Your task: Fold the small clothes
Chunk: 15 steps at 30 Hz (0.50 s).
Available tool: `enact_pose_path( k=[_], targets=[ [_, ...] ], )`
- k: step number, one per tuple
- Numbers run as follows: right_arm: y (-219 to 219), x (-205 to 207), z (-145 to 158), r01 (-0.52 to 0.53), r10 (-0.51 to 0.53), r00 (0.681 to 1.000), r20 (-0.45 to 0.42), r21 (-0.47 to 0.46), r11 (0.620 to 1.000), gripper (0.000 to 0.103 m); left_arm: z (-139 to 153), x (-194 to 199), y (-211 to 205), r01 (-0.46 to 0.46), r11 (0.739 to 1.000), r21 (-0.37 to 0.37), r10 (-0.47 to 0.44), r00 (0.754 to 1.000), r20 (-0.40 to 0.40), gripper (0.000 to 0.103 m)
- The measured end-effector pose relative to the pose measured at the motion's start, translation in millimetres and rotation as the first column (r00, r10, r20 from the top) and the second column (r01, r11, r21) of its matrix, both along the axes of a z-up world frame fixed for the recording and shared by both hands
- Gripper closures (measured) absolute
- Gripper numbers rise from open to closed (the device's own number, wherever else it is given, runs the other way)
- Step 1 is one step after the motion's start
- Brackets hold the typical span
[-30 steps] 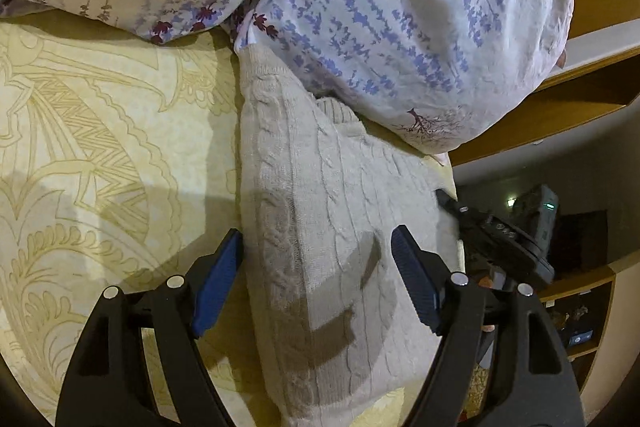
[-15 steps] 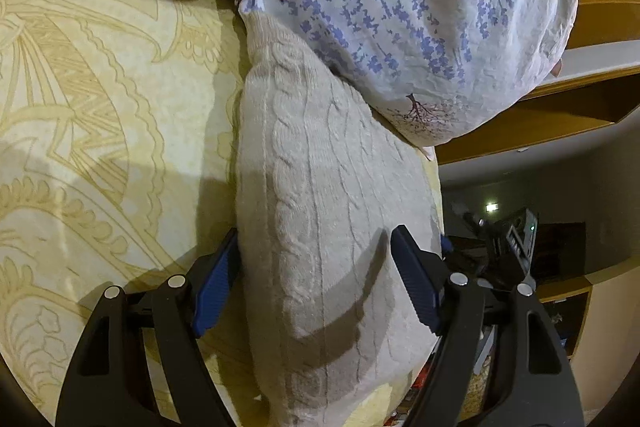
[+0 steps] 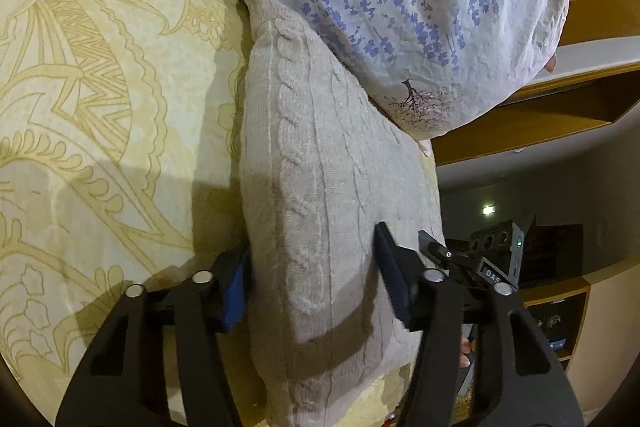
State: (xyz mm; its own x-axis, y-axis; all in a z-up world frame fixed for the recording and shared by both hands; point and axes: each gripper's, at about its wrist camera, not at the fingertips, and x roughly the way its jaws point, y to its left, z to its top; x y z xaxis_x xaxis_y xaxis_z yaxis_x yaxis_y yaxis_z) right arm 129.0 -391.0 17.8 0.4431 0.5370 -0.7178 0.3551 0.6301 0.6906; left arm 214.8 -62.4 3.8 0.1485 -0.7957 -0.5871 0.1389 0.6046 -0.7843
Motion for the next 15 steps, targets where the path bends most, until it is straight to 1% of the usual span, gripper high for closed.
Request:
enact_pose_path(
  k=[3, 6, 9, 12, 15],
  targets=[
    [4.1, -1.6, 5.4, 0.005, -0.005, 1.000, 0.029, 0.006, 1.000, 0.072, 2.1, 1.4, 0.6, 0.007, 1.000, -0.019, -0.007, 1.000, -0.001, 0.058],
    [6.6, -2.9, 12.7, 0.018, -0.020, 0.998, 0.054, 0.038, 0.999, 0.073, 7.5, 3.6, 3.6, 0.017, 0.999, -0.051, -0.017, 1.000, -0.001, 0.062],
    [21.3, -2.7, 24.4, -0.010, 0.005, 0.996, 0.094, 0.058, 0.998, 0.075, 19.5, 2.8, 13.2, 0.026, 0.997, -0.074, -0.025, 1.000, 0.016, 0.062],
    [45.2, -1.1, 34.5, -0.068, 0.061, 0.990, 0.126, 0.049, 0.997, 0.075, 31.7, -0.9, 38.5, 0.009, 0.995, -0.095, -0.006, 1.000, 0.028, 0.062],
    [77.5, 2.8, 39.0, -0.127, 0.121, 0.979, 0.164, 0.028, 0.991, 0.075, 42.6, -7.6, 73.6, -0.023, 0.996, -0.087, 0.028, 0.998, 0.048, 0.063]
  ],
)
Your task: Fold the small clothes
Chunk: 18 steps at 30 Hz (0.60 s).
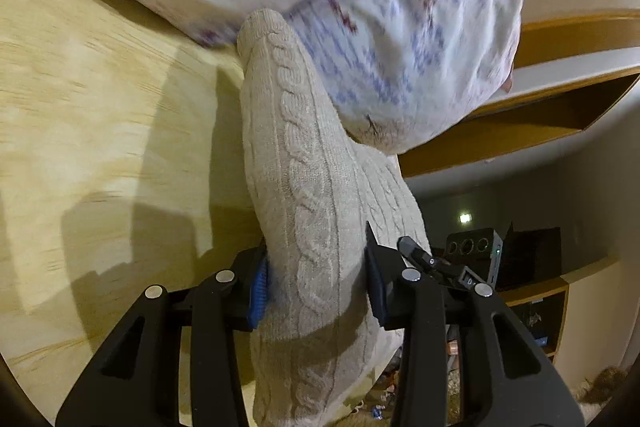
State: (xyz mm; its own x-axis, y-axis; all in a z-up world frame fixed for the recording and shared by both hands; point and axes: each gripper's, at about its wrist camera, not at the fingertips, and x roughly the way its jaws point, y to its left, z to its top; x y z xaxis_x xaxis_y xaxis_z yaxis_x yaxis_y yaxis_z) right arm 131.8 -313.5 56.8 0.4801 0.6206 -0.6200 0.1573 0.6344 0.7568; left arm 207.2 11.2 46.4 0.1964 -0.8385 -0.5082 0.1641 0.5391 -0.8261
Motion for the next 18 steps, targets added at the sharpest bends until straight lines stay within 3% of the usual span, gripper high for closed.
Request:
enact_pose_path(
  k=[3, 6, 8, 11, 16, 18],
  targets=[
    [33.5, 4.9, -5.4, -0.061, 0.062, 0.998, 0.018, -0.054, 0.997, 0.075, 3.5, -5.4, 28.2, -0.027, 0.997, 0.079, 0.023, 0.998, 0.051, 0.062],
    [59.5, 13.9, -30.6, -0.102, 0.094, 0.993, -0.066, -0.122, 0.987, 0.076, -17.6, -0.6, 42.5, -0.074, 0.970, 0.229, 0.067, 0.997, 0.041, 0.061],
    [58.8, 14.3, -39.2, -0.091, 0.082, 0.993, -0.082, -0.113, 0.989, 0.070, -30.9, 1.6, 46.8, -0.095, 0.970, 0.221, 0.094, 0.995, 0.018, 0.057],
    [49.6, 12.8, -34.5, -0.083, 0.073, 0.993, -0.096, -0.106, 0.991, 0.059, -28.3, -1.9, 40.9, -0.126, 0.963, 0.238, 0.118, 0.992, 0.050, 0.053],
    [22.7, 8.7, -21.3, 0.004, -0.009, 0.999, -0.047, -0.100, 0.995, 0.055, 4.2, -12.1, 32.3, -0.179, 0.922, 0.342, 0.122, 0.976, 0.182, 0.046],
    [19.8, 11.1, -22.2, 0.012, -0.017, 0.998, -0.054, -0.105, 0.994, 0.055, 25.0, -21.5, 28.3, -0.195, 0.924, 0.329, 0.098, 0.952, 0.291, 0.035]
  ],
)
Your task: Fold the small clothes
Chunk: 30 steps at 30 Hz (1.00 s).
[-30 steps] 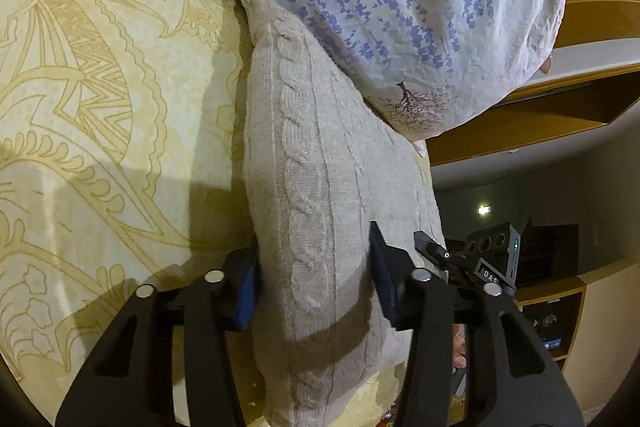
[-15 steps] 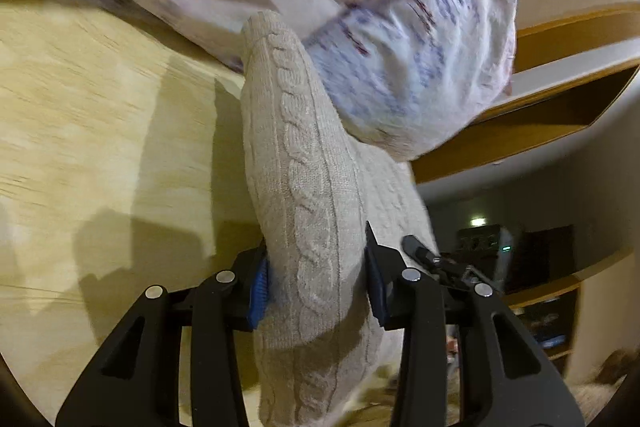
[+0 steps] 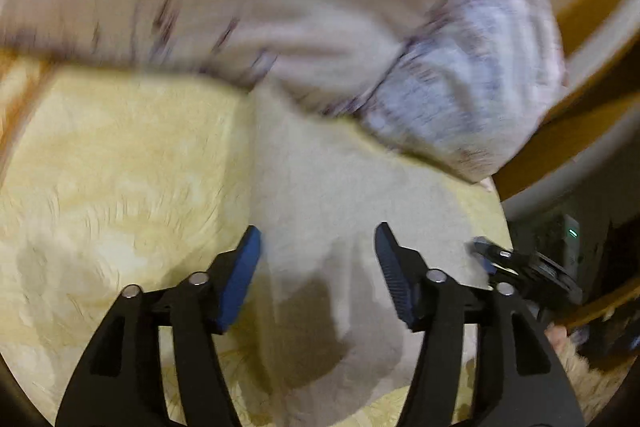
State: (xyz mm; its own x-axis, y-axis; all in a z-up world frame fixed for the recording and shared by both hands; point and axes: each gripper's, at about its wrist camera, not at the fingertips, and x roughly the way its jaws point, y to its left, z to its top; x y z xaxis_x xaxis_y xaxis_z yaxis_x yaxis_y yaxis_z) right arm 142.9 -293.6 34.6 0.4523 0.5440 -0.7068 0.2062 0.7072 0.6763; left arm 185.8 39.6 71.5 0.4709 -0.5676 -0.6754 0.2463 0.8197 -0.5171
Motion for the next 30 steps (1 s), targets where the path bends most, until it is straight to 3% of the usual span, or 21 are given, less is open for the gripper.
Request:
enact_pose_path(
  k=[1, 3, 5, 8, 10, 14, 16, 17, 19, 23, 26, 30],
  targets=[
    [2.3, 2.9, -0.9, -0.011, 0.011, 1.000, -0.003, -0.004, 1.000, 0.057, 11.6, -6.1, -8.0, 0.028, 1.000, 0.002, -0.028, 0.998, 0.064, 0.032],
    [13.4, 9.6, 1.5, -0.047, 0.048, 0.999, 0.012, -0.041, 0.998, 0.077, 22.4, -11.7, -23.3, 0.102, 0.995, 0.017, -0.103, 0.986, 0.130, 0.026],
    [23.3, 14.1, 14.7, -0.067, 0.079, 0.994, 0.072, -0.153, 0.986, 0.094, 22.3, -9.4, -42.6, 0.157, 0.986, 0.051, -0.163, 0.977, 0.138, 0.026],
    [24.4, 16.9, 28.4, -0.037, 0.067, 0.992, 0.109, -0.261, 0.965, 0.095, 13.1, 0.7, -57.9, 0.200, 0.976, 0.085, -0.207, 0.975, 0.082, 0.026],
    [21.0, 19.0, 19.5, -0.031, 0.051, 0.997, 0.052, -0.330, 0.943, 0.095, 1.1, 5.9, -66.7, 0.214, 0.970, 0.117, -0.219, 0.975, 0.030, 0.027],
    [19.3, 22.4, -9.4, -0.042, 0.030, 0.999, -0.043, -0.322, 0.946, 0.094, -17.8, 8.9, -77.2, 0.210, 0.959, 0.188, -0.219, 0.975, 0.026, 0.029],
    [21.3, 23.0, -3.3, -0.045, 0.035, 0.999, -0.035, -0.344, 0.938, 0.090, -18.3, 6.7, -76.6, 0.210, 0.958, 0.197, -0.220, 0.975, 0.031, 0.029],
    [20.7, 21.3, 3.4, -0.036, 0.031, 0.999, -0.021, -0.359, 0.933, 0.080, -15.3, 5.8, -75.0, 0.202, 0.962, 0.186, -0.211, 0.977, 0.032, 0.029],
    [21.3, 11.0, 24.3, -0.008, 0.032, 0.998, 0.053, -0.401, 0.916, 0.072, -6.3, -0.1, -67.2, 0.182, 0.970, 0.160, -0.193, 0.980, 0.051, 0.029],
    [36.3, -18.1, 49.5, -0.056, 0.123, 0.979, 0.160, -0.371, 0.927, 0.071, 4.8, -23.7, -45.0, 0.105, 0.976, 0.193, -0.128, 0.986, 0.108, 0.028],
    [61.4, -33.3, 49.7, -0.135, 0.218, 0.962, 0.163, -0.409, 0.902, 0.071, -1.7, -33.7, -40.9, 0.086, 0.965, 0.249, -0.114, 0.989, 0.099, 0.028],
    [81.6, -39.7, 37.7, -0.183, 0.253, 0.962, 0.106, -0.442, 0.878, 0.071, -18.4, -40.2, -43.9, 0.084, 0.936, 0.341, -0.111, 0.992, 0.061, 0.028]
  ],
)
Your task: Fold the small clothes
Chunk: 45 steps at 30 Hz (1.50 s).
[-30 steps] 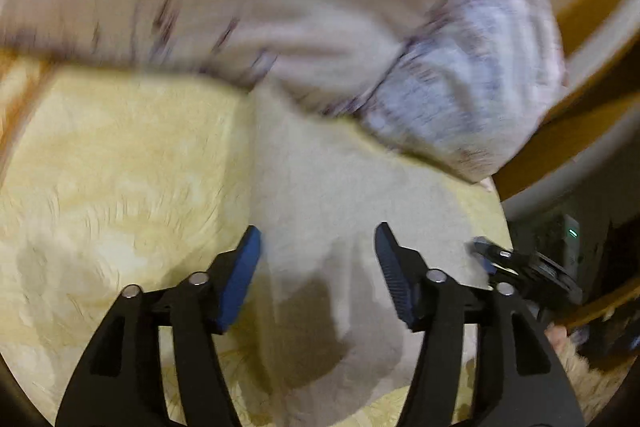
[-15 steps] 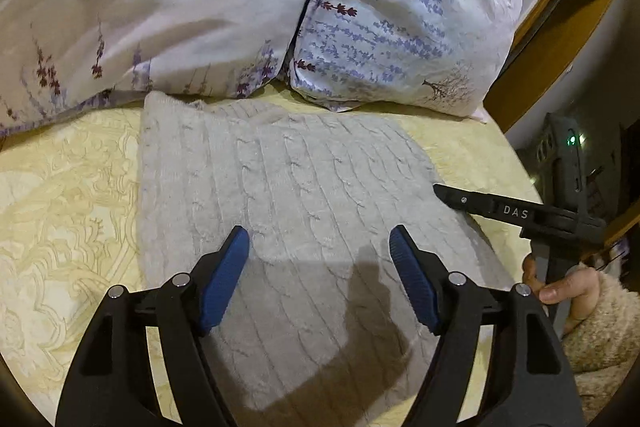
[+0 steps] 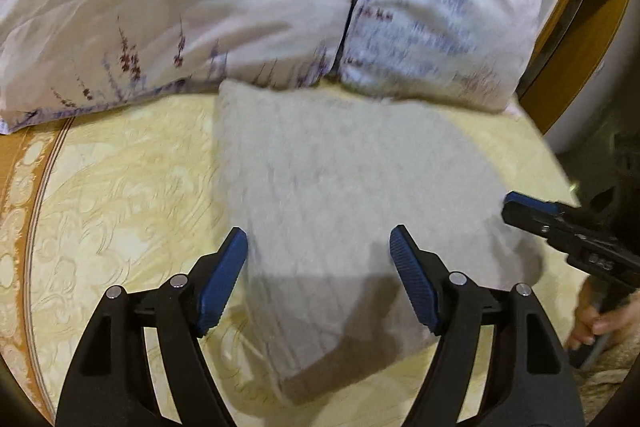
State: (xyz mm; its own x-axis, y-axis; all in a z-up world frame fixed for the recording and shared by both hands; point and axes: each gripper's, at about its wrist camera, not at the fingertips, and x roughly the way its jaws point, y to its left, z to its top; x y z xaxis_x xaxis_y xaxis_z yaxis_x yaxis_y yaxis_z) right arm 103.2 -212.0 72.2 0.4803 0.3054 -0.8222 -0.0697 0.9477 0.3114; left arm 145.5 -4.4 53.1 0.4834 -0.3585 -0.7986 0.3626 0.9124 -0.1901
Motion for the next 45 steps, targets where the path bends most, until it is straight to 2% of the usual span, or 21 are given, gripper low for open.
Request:
enact_pose_path(
  k=[3, 5, 9, 12, 15, 16, 17, 18, 20, 22, 24, 26, 28, 31, 39, 45],
  targets=[
    [5.8, -0.3, -17.0, -0.004, 0.001, 0.999, -0.042, -0.083, 0.997, 0.071, -10.2, 0.1, -6.0, -0.002, 0.998, 0.064, 0.003, 1.000, -0.009, 0.027],
    [8.3, 0.0, -21.1, -0.004, 0.001, 1.000, -0.029, -0.124, 0.992, 0.071, -16.2, 3.7, -7.3, -0.016, 0.997, 0.076, 0.018, 0.999, -0.027, 0.024],
    [14.0, 2.9, -28.7, -0.003, 0.001, 1.000, -0.012, -0.189, 0.982, 0.070, -25.6, 12.7, -4.5, -0.048, 0.998, 0.043, 0.051, 0.996, -0.071, 0.018],
    [12.8, 3.6, -24.8, 0.012, -0.017, 1.000, -0.024, -0.186, 0.983, 0.068, -22.0, 10.7, 3.2, -0.075, 0.997, 0.007, 0.075, 0.993, -0.086, 0.019],
    [5.0, -13.7, -4.9, 0.094, -0.090, 0.996, 0.027, -0.183, 0.979, 0.042, -5.0, -11.2, 22.7, -0.109, 0.993, -0.054, 0.107, 0.993, -0.040, 0.018],
    [1.4, -23.2, 1.4, 0.131, -0.121, 0.991, 0.061, -0.206, 0.970, 0.024, -0.6, -19.8, 30.1, -0.115, 0.991, -0.071, 0.113, 0.993, -0.026, 0.017],
    [-1.7, -32.1, 5.8, 0.159, -0.142, 0.986, 0.088, -0.228, 0.961, 0.015, 1.6, -25.8, 35.5, -0.122, 0.990, -0.075, 0.121, 0.992, -0.018, 0.010],
    [-4.2, -37.5, 7.6, 0.171, -0.151, 0.984, 0.099, -0.236, 0.957, 0.015, 4.0, -35.9, 44.7, -0.144, 0.988, -0.065, 0.143, 0.990, -0.009, 0.005],
    [-10.3, -48.0, 8.8, 0.201, -0.181, 0.978, 0.104, -0.253, 0.946, 0.008, 4.6, -48.0, 55.9, -0.164, 0.985, -0.056, 0.164, 0.986, -0.006, 0.004],
    [-14.8, -59.8, 8.0, 0.258, -0.236, 0.966, 0.110, -0.294, 0.920, 0.002, 2.3, -60.1, 63.4, -0.179, 0.983, -0.048, 0.178, 0.984, -0.025, 0.004],
    [-18.7, -68.0, 6.5, 0.297, -0.275, 0.954, 0.116, -0.300, 0.907, 0.002, -1.2, -67.3, 64.9, -0.188, 0.982, -0.034, 0.187, 0.982, -0.034, 0.003],
    [-22.8, -71.8, 3.6, 0.315, -0.298, 0.949, 0.103, -0.258, 0.913, 0.002, -3.5, -70.3, 63.8, -0.200, 0.980, 0.002, 0.200, 0.979, -0.032, 0.001],
    [-24.8, -73.5, -4.2, 0.319, -0.315, 0.948, 0.052, -0.212, 0.924, 0.002, -7.4, -74.3, 60.7, -0.203, 0.979, 0.030, 0.204, 0.978, -0.035, 0.001],
    [-19.8, -74.2, -14.2, 0.302, -0.309, 0.951, -0.001, -0.207, 0.930, 0.002, -14.4, -76.7, 54.1, -0.202, 0.977, 0.072, 0.206, 0.977, -0.059, 0.001],
    [5.1, -76.3, -30.1, 0.218, -0.240, 0.970, -0.041, -0.296, 0.930, 0.002, -31.6, -82.8, 37.6, -0.181, 0.971, 0.159, 0.197, 0.976, -0.091, 0.001],
    [14.9, -74.5, -39.9, 0.172, -0.206, 0.976, -0.063, -0.347, 0.922, 0.002, -40.6, -82.7, 32.8, -0.176, 0.967, 0.187, 0.199, 0.973, -0.114, 0.001]
  ],
)
